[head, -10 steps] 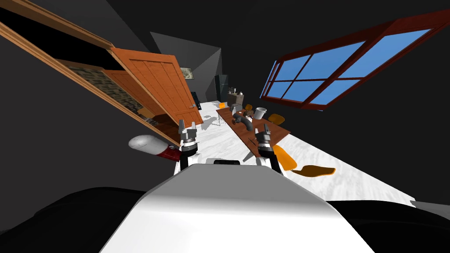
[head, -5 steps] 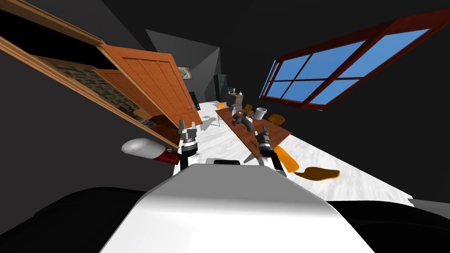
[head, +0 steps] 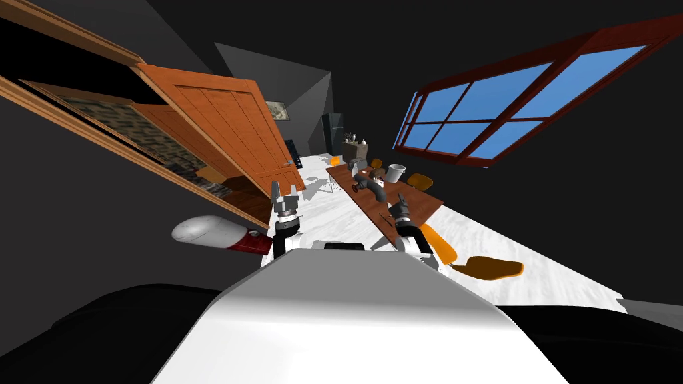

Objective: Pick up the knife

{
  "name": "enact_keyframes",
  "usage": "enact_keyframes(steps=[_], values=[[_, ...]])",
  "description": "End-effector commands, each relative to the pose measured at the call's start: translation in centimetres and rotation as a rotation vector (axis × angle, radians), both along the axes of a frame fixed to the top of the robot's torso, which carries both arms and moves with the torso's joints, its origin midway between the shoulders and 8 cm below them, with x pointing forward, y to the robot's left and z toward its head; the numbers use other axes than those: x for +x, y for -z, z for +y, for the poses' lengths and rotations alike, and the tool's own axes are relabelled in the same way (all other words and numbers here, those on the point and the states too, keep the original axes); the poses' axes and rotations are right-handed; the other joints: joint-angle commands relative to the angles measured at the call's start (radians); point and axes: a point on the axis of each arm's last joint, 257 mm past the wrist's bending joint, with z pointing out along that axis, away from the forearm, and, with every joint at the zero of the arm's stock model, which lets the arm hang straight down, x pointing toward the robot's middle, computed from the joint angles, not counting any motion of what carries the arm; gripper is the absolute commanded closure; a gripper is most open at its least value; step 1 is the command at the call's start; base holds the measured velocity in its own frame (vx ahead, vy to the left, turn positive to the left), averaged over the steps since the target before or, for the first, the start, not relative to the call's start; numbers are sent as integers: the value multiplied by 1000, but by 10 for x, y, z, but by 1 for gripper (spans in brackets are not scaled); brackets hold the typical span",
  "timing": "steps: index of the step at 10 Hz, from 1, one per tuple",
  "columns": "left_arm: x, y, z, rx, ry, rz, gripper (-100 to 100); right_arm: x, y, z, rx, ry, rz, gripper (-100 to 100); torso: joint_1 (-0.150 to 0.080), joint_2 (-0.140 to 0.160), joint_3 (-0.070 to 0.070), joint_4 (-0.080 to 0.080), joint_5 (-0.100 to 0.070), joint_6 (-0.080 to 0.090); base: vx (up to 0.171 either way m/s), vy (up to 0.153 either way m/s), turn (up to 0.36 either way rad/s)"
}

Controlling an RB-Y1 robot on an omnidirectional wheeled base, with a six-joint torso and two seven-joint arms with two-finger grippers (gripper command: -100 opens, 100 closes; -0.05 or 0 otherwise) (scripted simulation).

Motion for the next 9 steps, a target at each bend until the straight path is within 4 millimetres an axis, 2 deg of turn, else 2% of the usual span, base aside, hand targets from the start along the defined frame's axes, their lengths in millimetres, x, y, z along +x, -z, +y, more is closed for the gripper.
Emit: enact_keyframes(steps=[1,2,3,6,7,8,9], values=[[0,0,0,0,0,0,0,-1,14,-4,13,4,43,-100,0,0,0,0,0,0,70,31,-21],[0,0,0,0,0,0,0,1,29,-14,37,12,90,-100,0,1,0,0,0,0,83,37,-31],[0,0,0,0,0,0,0,1,33,-14,39,12,106,-100,1,0,0,0,0,0,73,30,-28],[0,0,0,0,0,0,0,1,66,-33,93,32,212,-100,0,1,0,0,0,0,82,36,-36],[0,0,0,0,0,0,0,0,72,-33,96,32,235,-100,1,0,0,0,0,0,71,35,-21],[0,0,0,0,0,0,0,-1,85,-43,124,44,279,-100,0,1,0,0,0,0,88,37,-35],[0,0,0,0,0,0,0,-2,91,-43,127,45,301,-100,0,0,0,0,0,0,73,27,-17]])
